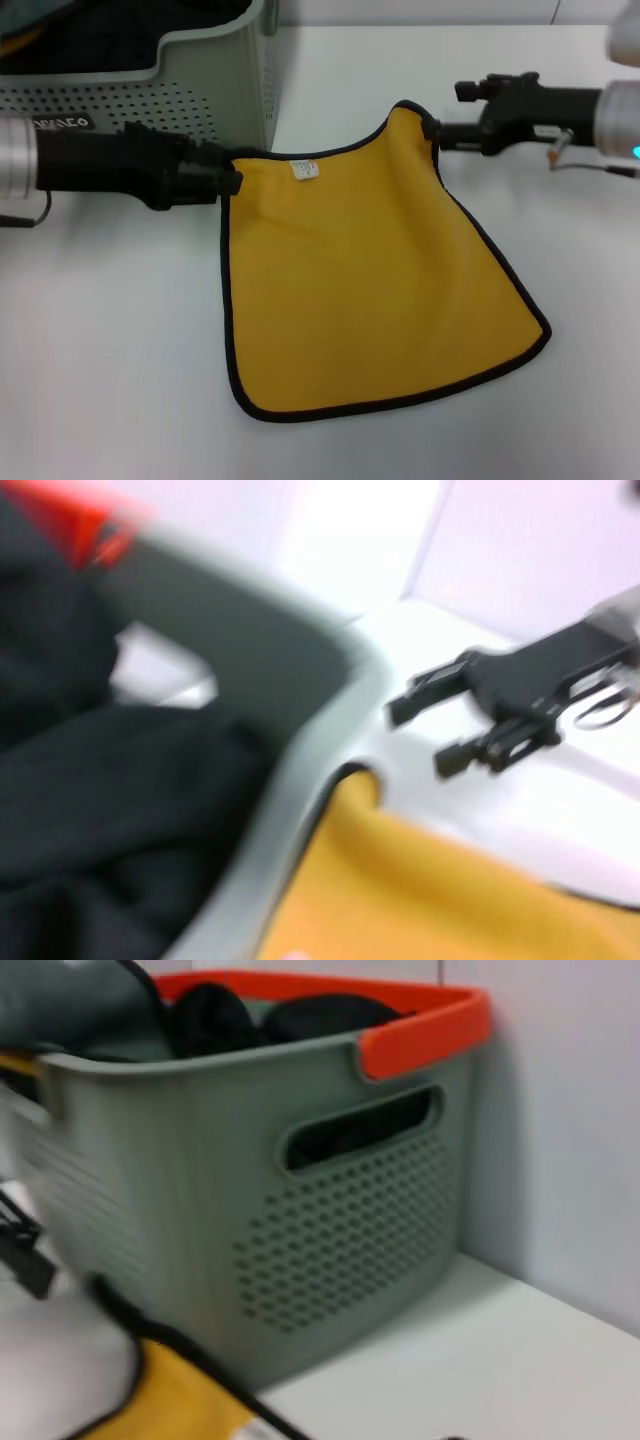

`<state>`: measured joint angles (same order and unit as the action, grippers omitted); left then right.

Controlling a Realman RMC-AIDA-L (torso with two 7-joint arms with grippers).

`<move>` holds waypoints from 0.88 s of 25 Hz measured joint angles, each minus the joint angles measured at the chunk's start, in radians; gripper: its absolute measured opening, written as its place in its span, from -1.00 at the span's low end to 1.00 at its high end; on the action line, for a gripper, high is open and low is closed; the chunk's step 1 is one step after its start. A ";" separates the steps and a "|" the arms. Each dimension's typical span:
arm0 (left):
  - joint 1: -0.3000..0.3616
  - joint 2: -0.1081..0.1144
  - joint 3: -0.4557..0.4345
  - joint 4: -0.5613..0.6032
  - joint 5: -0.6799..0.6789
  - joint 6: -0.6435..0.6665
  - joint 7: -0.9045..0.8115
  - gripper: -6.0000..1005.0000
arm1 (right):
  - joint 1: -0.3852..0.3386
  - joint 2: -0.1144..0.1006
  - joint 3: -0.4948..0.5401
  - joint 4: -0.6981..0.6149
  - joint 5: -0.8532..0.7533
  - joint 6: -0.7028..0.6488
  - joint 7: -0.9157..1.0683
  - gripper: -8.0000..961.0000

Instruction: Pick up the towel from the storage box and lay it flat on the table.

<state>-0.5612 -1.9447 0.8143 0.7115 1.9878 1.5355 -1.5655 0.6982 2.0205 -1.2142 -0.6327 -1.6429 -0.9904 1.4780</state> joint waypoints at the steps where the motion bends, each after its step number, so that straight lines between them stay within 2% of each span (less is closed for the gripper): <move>1: 0.012 0.000 0.000 0.003 -0.033 0.031 0.038 0.01 | -0.034 0.001 0.000 -0.042 0.007 -0.041 0.001 0.14; 3: 0.038 -0.005 0.000 0.003 -0.105 0.084 0.125 0.01 | -0.106 0.003 -0.005 -0.107 0.038 -0.137 -0.025 0.61; 7: 0.090 -0.035 0.000 0.003 -0.216 0.171 0.286 0.02 | -0.224 0.007 -0.033 -0.176 0.126 -0.310 -0.124 0.62; 10: 0.101 -0.050 0.004 -0.010 -0.237 0.262 0.355 0.02 | -0.259 0.004 -0.056 -0.183 0.155 -0.429 -0.176 0.63; 15: 0.075 -0.052 0.011 -0.077 -0.213 0.373 0.393 0.02 | -0.255 0.001 -0.078 -0.173 0.146 -0.582 -0.197 0.64; 22: 0.073 -0.043 0.010 -0.103 -0.217 0.420 0.400 0.03 | -0.244 0.001 -0.080 -0.182 0.154 -0.668 -0.204 0.67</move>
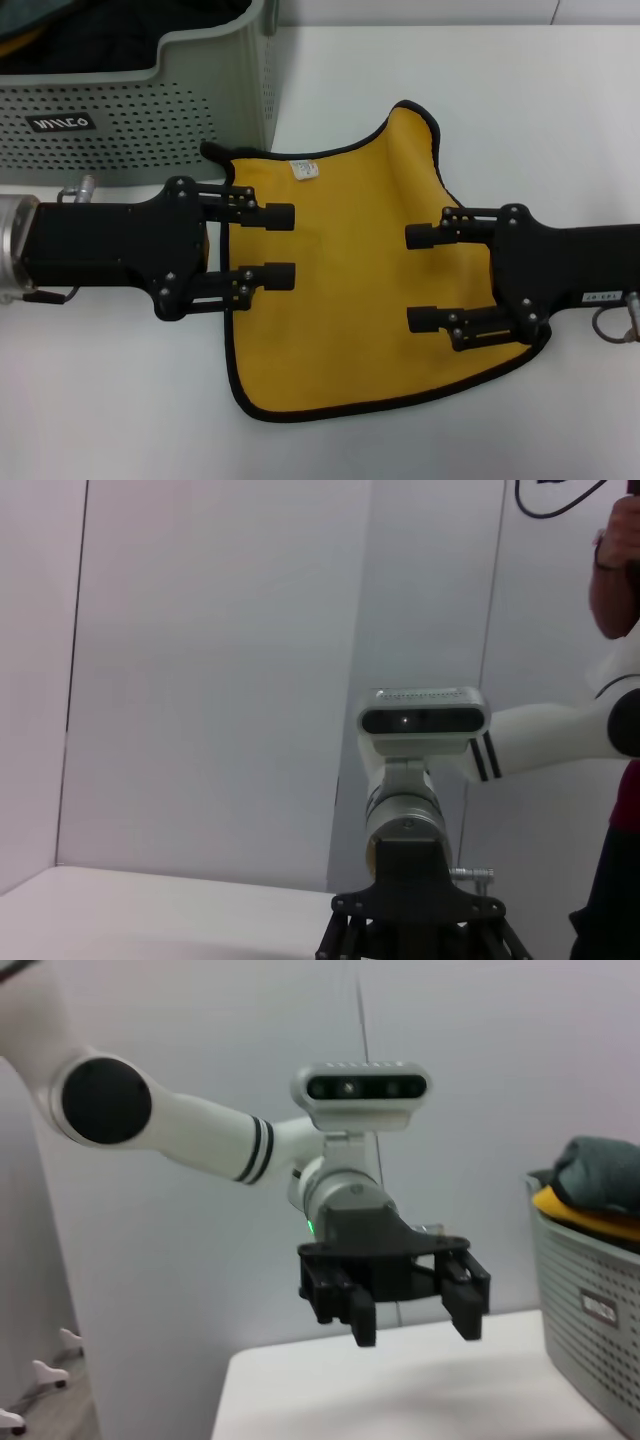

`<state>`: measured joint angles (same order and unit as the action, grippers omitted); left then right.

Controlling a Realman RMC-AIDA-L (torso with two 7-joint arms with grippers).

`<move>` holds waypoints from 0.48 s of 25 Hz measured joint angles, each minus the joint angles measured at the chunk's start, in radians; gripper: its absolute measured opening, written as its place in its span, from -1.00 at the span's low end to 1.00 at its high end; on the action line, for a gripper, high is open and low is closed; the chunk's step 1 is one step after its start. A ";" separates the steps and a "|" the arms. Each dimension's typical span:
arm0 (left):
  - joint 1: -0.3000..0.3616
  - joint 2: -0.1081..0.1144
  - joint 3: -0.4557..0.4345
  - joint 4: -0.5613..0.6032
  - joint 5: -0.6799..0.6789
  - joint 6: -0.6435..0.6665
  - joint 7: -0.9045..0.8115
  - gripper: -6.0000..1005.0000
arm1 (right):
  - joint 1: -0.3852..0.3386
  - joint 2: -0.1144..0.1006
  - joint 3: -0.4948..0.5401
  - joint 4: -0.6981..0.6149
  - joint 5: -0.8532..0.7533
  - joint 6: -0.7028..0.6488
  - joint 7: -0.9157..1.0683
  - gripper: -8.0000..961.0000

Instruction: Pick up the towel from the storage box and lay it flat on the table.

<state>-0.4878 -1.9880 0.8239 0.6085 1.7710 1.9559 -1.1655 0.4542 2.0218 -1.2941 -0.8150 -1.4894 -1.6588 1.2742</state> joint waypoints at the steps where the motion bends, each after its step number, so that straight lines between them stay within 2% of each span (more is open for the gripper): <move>1: 0.001 0.000 -0.002 0.000 0.000 0.002 0.003 0.03 | 0.004 0.000 0.001 0.000 0.000 -0.002 -0.001 0.67; 6: 0.004 0.000 -0.004 -0.008 0.004 0.002 0.026 0.03 | 0.018 0.001 0.002 0.007 0.001 -0.006 -0.019 0.69; 12: 0.008 0.012 -0.005 -0.042 -0.003 0.007 0.058 0.03 | 0.026 0.004 -0.005 0.030 0.031 -0.025 -0.076 0.71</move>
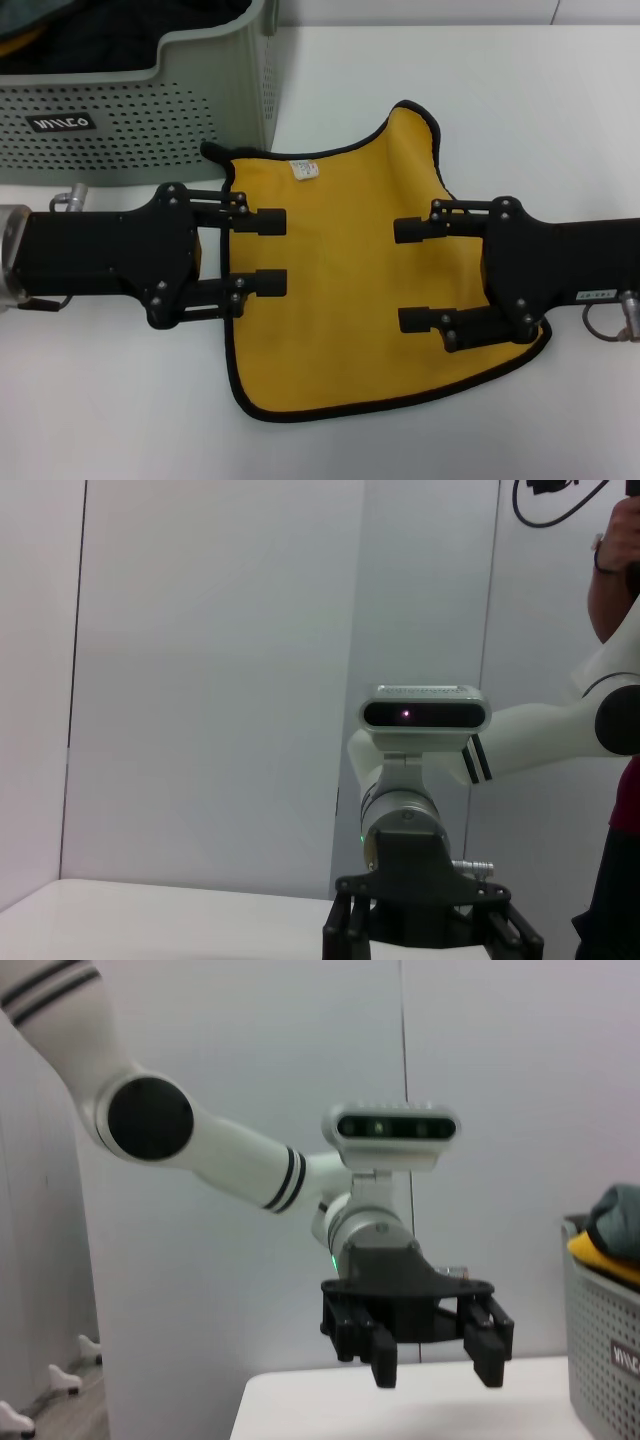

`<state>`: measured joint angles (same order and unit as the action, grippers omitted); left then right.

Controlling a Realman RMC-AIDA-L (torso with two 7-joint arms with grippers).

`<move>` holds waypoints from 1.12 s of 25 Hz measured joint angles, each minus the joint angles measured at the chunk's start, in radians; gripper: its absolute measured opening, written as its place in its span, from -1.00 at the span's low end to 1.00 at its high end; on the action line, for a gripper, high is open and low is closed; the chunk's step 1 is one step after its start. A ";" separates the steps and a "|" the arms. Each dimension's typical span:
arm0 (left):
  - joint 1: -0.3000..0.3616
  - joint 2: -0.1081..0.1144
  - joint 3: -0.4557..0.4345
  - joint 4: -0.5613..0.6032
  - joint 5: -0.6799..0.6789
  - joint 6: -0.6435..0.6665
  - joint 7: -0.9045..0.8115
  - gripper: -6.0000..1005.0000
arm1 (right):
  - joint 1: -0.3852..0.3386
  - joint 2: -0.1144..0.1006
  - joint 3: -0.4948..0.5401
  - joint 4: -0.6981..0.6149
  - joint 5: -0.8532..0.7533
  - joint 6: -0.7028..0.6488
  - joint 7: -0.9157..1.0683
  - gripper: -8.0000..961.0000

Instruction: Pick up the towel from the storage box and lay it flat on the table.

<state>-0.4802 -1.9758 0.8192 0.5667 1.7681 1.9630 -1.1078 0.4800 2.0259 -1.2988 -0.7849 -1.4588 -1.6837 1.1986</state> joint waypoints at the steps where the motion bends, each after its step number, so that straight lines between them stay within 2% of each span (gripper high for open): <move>1: 0.002 0.000 0.000 -0.001 -0.001 0.001 0.002 0.03 | 0.000 0.000 0.000 0.012 0.013 -0.007 -0.015 0.71; 16: 0.006 -0.003 -0.001 -0.003 -0.002 0.002 0.040 0.04 | 0.030 0.000 0.001 0.090 0.038 -0.020 -0.053 0.84; 28: 0.001 -0.005 -0.002 -0.013 -0.001 0.001 0.041 0.27 | 0.043 -0.002 0.006 0.112 0.039 -0.019 -0.064 0.84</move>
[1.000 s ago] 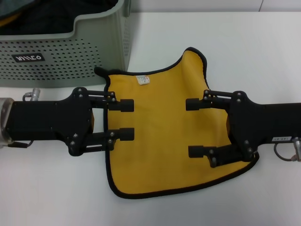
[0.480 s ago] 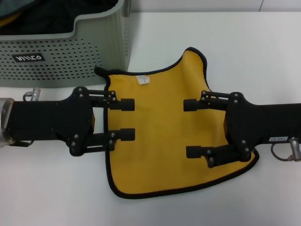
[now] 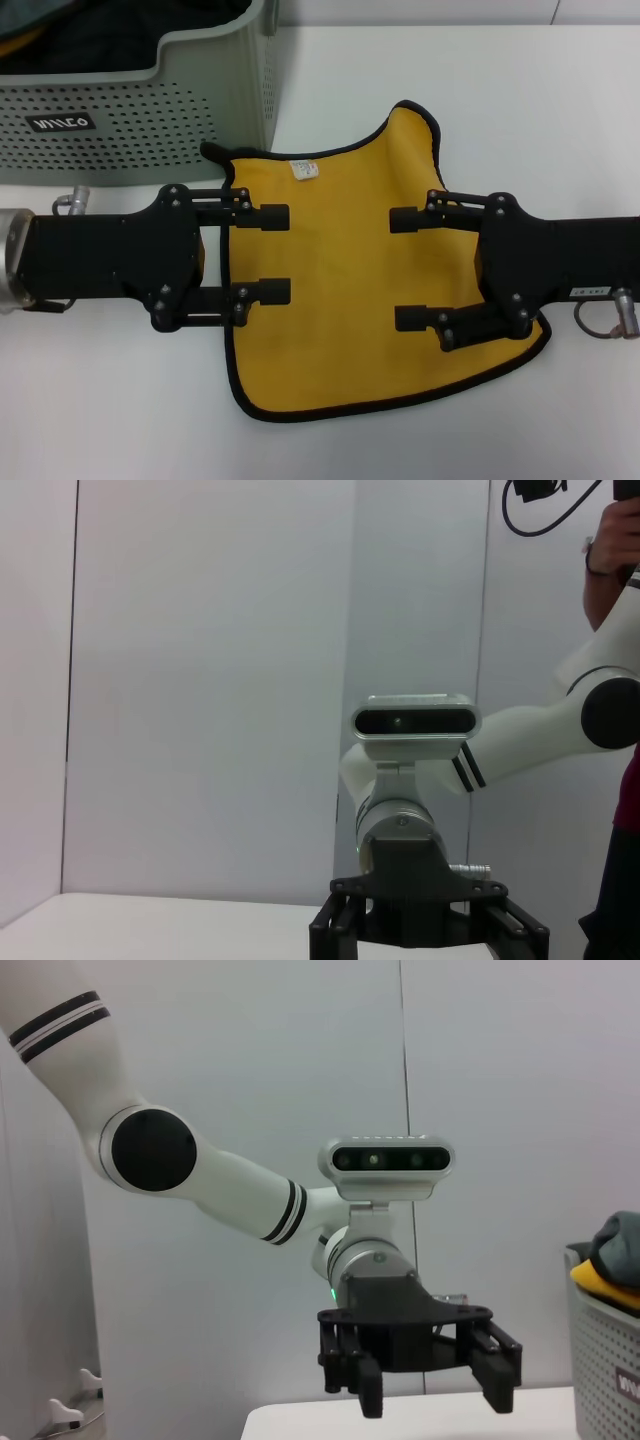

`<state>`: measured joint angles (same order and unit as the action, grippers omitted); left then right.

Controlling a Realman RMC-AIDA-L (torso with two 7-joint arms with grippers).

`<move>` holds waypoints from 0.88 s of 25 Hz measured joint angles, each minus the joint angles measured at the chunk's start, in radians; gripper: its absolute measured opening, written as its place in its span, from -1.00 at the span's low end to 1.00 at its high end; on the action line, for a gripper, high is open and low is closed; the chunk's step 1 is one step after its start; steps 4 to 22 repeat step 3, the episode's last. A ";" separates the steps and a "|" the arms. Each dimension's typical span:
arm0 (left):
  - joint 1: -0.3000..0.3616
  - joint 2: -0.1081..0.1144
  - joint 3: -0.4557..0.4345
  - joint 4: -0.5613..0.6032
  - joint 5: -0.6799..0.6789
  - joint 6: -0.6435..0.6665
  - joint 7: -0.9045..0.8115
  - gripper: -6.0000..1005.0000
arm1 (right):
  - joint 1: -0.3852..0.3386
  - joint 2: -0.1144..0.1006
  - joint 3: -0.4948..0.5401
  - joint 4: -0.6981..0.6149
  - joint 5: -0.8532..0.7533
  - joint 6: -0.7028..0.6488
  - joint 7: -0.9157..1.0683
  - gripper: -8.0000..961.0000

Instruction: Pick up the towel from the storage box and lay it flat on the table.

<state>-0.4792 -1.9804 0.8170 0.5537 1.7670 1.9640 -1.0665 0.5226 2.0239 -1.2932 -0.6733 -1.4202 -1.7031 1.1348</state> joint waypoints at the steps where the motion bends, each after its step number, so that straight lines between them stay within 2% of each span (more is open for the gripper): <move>1: 0.002 -0.001 -0.001 0.000 0.000 -0.002 0.000 0.27 | -0.001 0.000 0.002 0.000 0.002 0.001 -0.002 0.84; 22: 0.004 -0.001 -0.001 0.000 -0.002 -0.006 0.000 0.27 | -0.002 0.000 0.004 0.000 0.004 0.001 -0.003 0.84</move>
